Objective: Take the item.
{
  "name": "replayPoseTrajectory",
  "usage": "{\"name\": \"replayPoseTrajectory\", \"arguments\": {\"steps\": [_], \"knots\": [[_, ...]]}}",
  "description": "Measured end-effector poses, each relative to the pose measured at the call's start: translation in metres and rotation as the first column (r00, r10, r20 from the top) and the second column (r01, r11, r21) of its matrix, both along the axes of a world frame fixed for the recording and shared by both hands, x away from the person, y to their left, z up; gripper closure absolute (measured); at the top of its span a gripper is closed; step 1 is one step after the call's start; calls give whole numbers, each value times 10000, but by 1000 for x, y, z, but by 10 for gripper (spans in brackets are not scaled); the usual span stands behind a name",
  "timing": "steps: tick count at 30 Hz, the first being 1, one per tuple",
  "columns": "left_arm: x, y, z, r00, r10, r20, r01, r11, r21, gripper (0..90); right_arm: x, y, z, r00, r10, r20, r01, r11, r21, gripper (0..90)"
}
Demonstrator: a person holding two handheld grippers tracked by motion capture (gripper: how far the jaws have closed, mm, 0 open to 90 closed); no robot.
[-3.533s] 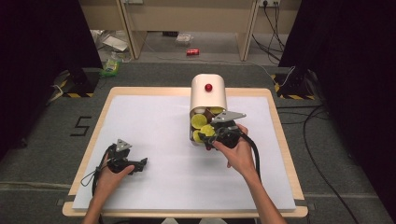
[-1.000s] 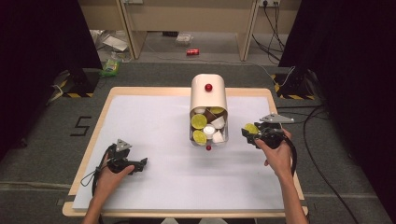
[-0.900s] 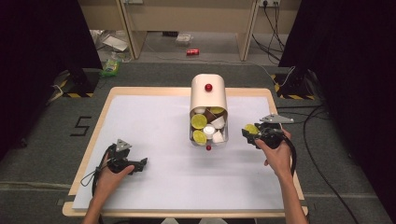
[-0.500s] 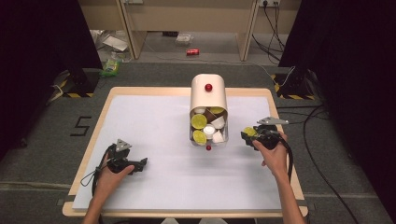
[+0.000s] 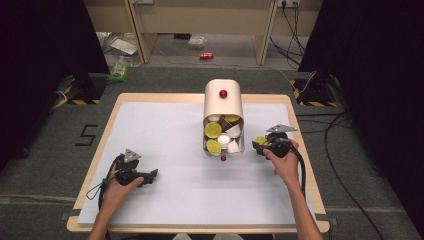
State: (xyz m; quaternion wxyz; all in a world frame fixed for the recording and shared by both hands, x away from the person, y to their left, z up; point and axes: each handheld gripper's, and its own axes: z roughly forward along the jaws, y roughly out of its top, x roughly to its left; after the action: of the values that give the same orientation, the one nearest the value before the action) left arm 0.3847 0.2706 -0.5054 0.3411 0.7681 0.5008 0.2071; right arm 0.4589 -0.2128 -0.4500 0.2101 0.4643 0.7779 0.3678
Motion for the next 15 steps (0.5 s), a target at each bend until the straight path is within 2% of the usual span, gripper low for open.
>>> {"name": "replayPoseTrajectory", "arguments": {"steps": [15], "knots": [[0,0,0,10000,0,-1,0,10000,-1,0,9,14,-17,9995,161,-263,-174,9988,-465,388]]}}
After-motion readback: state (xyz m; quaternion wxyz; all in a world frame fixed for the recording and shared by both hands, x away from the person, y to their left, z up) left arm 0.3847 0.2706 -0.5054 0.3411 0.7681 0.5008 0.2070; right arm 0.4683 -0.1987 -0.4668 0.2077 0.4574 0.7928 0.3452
